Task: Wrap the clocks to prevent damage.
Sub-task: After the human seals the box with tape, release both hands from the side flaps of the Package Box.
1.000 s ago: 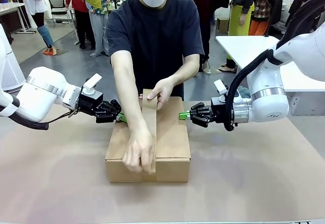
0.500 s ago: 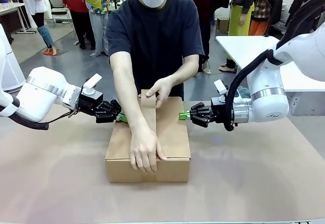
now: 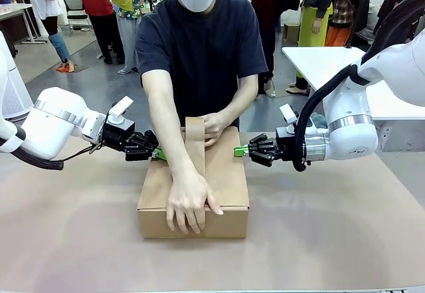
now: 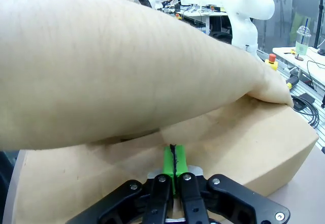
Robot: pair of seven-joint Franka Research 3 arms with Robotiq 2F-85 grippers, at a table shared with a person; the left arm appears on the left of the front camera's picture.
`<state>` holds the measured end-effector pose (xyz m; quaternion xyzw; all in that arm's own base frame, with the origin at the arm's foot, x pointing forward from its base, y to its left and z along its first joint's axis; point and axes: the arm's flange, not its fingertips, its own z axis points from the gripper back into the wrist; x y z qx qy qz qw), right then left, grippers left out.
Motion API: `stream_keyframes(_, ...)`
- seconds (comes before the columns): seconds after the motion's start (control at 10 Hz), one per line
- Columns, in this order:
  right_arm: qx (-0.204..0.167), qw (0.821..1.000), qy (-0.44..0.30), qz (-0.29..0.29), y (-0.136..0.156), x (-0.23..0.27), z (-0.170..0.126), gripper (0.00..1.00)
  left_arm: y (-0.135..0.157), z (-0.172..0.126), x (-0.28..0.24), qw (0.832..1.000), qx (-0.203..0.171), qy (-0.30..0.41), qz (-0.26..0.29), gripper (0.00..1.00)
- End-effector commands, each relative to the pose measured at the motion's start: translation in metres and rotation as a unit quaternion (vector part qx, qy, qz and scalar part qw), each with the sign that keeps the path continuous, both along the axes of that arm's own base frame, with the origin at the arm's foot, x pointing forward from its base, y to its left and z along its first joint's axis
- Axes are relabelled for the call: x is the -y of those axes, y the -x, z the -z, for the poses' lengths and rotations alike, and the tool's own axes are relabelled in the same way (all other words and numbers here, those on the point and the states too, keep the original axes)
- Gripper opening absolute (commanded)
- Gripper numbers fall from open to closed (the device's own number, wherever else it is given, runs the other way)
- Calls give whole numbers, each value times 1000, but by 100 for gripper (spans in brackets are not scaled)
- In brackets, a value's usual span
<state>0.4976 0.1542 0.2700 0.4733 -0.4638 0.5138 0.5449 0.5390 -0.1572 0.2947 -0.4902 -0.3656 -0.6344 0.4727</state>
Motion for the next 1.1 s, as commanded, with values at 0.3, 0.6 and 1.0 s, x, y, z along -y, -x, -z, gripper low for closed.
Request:
stream_keyframes(0.3, -1, 1000, 0, 7, 3, -2, 4, 1, 0, 1, 1, 1000, 3, -2, -1, 0)
stream_keyframes(0.6, -1, 1000, 0, 7, 3, -2, 4, 1, 0, 1, 1, 1000, 3, -2, -1, 0)
stream_keyframes(1.0, -1, 1000, 0, 7, 3, -2, 4, 1, 0, 1, 1, 1000, 3, -2, -1, 0)
